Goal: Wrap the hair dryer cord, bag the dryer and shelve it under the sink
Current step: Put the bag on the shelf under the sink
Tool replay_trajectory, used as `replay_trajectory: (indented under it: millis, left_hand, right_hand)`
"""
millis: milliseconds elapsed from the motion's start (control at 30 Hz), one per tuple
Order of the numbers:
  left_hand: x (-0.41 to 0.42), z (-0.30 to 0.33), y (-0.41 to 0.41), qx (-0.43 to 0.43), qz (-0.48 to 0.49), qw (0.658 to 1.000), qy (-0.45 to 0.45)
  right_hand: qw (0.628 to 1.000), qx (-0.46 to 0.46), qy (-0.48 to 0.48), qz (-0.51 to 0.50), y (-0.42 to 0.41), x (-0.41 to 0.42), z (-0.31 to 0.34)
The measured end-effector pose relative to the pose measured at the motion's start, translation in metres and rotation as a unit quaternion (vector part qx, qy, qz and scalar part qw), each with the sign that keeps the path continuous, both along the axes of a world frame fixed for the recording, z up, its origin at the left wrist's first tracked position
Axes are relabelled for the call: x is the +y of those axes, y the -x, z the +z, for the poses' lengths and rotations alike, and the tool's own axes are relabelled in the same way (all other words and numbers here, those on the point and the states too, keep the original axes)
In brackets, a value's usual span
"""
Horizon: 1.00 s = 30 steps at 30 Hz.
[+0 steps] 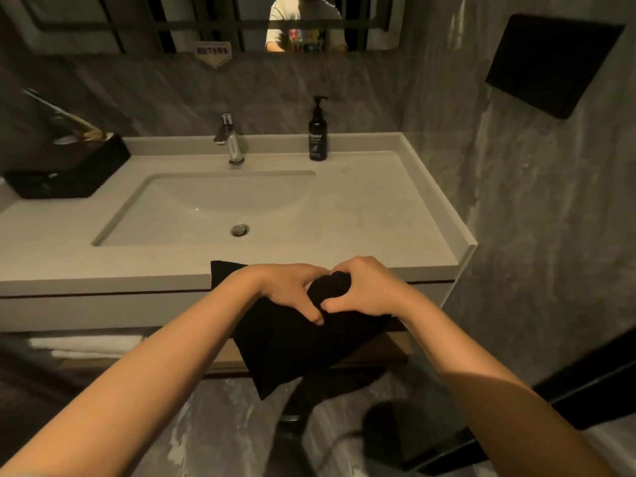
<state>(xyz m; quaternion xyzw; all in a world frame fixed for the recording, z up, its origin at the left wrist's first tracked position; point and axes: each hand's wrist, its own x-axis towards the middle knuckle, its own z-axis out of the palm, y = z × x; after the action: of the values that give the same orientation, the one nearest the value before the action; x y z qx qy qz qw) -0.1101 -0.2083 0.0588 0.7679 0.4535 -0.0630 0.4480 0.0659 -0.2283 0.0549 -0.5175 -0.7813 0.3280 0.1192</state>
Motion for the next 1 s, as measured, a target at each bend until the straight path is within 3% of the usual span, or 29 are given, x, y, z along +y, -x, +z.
replay_trajectory:
  millis: [133,233,367,433,500,567,667,800,933,1000]
  left_hand:
    - [-0.008,-0.014,0.024,-0.016,0.04,0.998,-0.037]
    - [-0.018,-0.025,0.049,-0.005,0.091,0.988,-0.128]
    - [-0.042,-0.052,0.091,-0.02,0.235,0.921,-0.312]
    - [-0.06,-0.072,0.109,-0.05,0.326,0.887,-0.324]
    - [-0.077,-0.099,0.128,-0.089,0.423,0.867,-0.246]
    - [-0.09,-0.123,0.146,-0.143,0.496,0.853,-0.077]
    - [-0.106,-0.142,0.161,-0.21,0.508,0.827,0.117]
    - [-0.121,-0.164,0.165,-0.263,0.506,0.808,0.144]
    - [-0.124,-0.185,0.162,-0.258,0.487,0.823,0.138]
    - [-0.121,-0.188,0.158,-0.241,0.473,0.837,0.131]
  right_hand:
    - [0.998,0.052,0.023,-0.02,0.017,-0.002,-0.017]
    - [0.996,0.067,0.036,-0.051,0.03,-0.006,-0.034]
    - [0.983,0.11,0.092,-0.117,0.044,-0.018,-0.059]
    - [0.97,0.147,0.12,-0.151,0.048,-0.029,-0.071]
    - [0.958,0.171,0.143,-0.178,0.051,-0.041,-0.084]
    - [0.945,0.186,0.166,-0.211,0.055,-0.054,-0.096]
    - [0.93,0.22,0.197,-0.221,0.062,-0.073,-0.111]
    - [0.939,0.164,0.266,-0.147,0.064,-0.089,-0.116]
    - [0.982,-0.008,0.178,-0.063,0.072,-0.094,-0.131]
    - [0.987,-0.036,0.148,-0.054,0.074,-0.098,-0.146]
